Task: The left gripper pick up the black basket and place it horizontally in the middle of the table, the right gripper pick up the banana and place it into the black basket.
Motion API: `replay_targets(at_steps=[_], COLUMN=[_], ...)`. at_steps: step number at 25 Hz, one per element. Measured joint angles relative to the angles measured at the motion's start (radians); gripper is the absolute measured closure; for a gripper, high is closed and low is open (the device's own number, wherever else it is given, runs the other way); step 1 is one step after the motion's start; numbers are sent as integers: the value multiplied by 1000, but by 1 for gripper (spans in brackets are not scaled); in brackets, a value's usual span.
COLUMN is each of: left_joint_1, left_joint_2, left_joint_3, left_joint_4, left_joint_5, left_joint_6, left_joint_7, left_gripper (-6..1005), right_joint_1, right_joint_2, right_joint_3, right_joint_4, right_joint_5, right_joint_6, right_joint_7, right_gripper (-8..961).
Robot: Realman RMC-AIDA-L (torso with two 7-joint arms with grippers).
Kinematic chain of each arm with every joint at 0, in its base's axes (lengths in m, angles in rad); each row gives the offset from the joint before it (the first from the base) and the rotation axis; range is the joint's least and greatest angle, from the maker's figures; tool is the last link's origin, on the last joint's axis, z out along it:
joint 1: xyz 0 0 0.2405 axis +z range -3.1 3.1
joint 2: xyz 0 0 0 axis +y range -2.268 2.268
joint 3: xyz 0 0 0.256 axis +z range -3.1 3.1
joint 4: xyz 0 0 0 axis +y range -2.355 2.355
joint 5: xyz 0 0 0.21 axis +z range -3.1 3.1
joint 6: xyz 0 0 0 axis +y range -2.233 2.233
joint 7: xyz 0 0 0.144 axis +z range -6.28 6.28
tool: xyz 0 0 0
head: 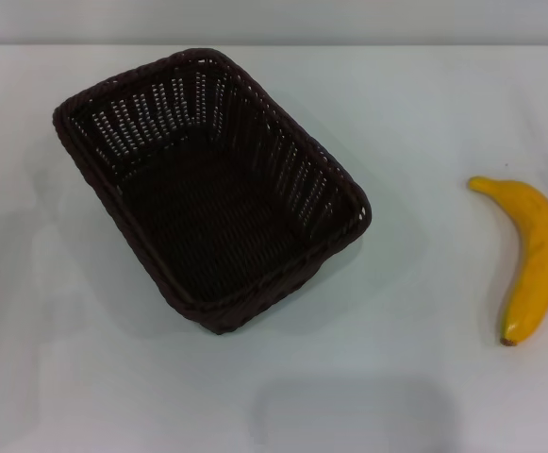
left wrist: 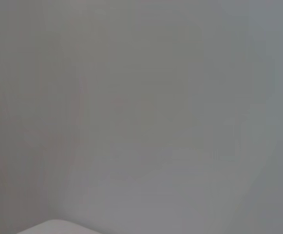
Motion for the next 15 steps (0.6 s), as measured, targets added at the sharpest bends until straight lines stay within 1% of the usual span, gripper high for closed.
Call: replay_targets(at_steps=[10, 15], left_joint_1=[-1, -11], left_joint_2=[0, 3], left_joint_3=[-8, 2], left_joint_4=[-9, -5], left_joint_5=[-9, 24], left_joint_6=[-7, -17], left_joint_7=[-7, -21], left_gripper=[145, 156], right_joint_1=[10, 11], right_joint_2=[0, 0], right_joint_3=[0, -3], right_joint_4=[4, 0], right_joint_5=[1, 1], right_joint_6=[-3, -2], right_joint_7=[0, 0], right_gripper=[78, 78])
